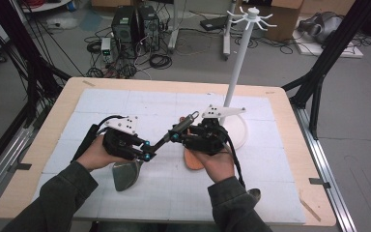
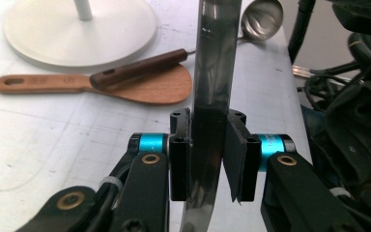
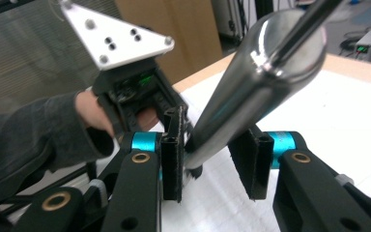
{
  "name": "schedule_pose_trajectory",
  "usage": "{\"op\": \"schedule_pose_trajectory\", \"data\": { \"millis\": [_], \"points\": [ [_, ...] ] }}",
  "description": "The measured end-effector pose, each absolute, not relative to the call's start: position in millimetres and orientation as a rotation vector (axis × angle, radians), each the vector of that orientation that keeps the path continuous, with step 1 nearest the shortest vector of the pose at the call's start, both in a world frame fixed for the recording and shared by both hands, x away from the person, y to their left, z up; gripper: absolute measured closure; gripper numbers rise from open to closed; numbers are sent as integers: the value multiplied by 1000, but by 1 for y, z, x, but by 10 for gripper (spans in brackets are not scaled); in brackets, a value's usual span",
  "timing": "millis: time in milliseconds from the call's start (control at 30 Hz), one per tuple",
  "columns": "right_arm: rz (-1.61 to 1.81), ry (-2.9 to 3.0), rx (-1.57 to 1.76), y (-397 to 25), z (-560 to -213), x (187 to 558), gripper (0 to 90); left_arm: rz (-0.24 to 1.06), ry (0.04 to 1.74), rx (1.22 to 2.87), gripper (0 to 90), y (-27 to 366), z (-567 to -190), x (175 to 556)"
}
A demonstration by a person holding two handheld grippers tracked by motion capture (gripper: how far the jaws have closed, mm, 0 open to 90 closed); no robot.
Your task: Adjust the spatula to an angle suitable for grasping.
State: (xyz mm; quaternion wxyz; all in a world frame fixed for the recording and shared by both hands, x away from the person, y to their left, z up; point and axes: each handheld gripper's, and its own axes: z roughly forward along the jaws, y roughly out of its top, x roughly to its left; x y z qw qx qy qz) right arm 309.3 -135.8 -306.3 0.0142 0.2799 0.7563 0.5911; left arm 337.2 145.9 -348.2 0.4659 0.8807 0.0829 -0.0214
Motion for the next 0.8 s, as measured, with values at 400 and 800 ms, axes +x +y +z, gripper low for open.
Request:
{"op": "schedule_pose_trajectory", "data": {
  "millis": [400,800],
  "points": [
    [1842,2336,833,-123,-300,305,704,-5,210,2093,753,136,-337,330],
    [1881,2351,772,-121,-283,303,740,-59,200,2026,703,136,-334,328]
  ]
}}
